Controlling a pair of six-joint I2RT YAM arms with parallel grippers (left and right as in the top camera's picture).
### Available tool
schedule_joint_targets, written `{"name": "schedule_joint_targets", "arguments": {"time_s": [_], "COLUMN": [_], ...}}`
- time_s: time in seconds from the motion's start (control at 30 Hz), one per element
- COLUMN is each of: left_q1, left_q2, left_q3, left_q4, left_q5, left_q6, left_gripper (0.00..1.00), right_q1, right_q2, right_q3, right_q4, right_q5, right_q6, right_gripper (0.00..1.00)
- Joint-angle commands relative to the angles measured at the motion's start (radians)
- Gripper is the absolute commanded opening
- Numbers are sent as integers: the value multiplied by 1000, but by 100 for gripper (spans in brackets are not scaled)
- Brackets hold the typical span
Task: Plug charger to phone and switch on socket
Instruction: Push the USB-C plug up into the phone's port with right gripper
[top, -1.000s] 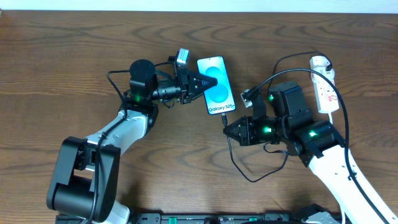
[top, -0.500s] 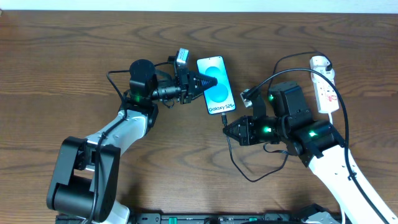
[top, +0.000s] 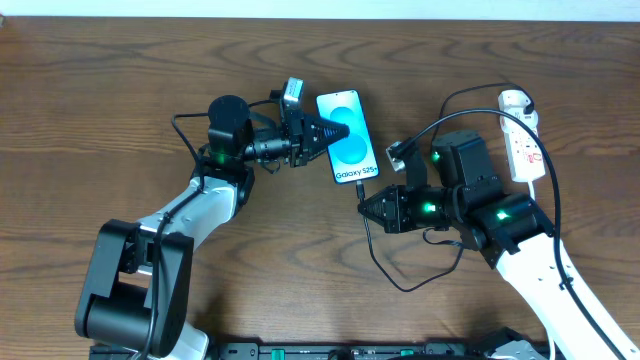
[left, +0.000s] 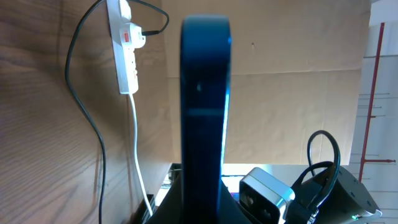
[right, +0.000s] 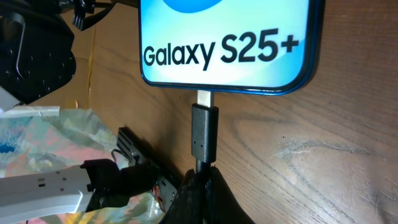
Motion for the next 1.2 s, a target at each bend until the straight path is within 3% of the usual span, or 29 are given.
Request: {"name": "schedule_joint_targets", "arguments": {"time_s": [0.0,1.17], "left_q1": [-3,-3], "left_q2": [-6,-6], "left_q3": [19,19], "left_q4": [12,13], "left_q5": [36,89], "left_q6": [-3,-1], "left_gripper": [7,7], "right_q1": [5,5], "right_q2": [1,64], "right_q3": [1,1], "right_q4": [16,191], "right_q5": [-2,114], "right_q6": [-18,-21], "right_gripper": [1,1]}}
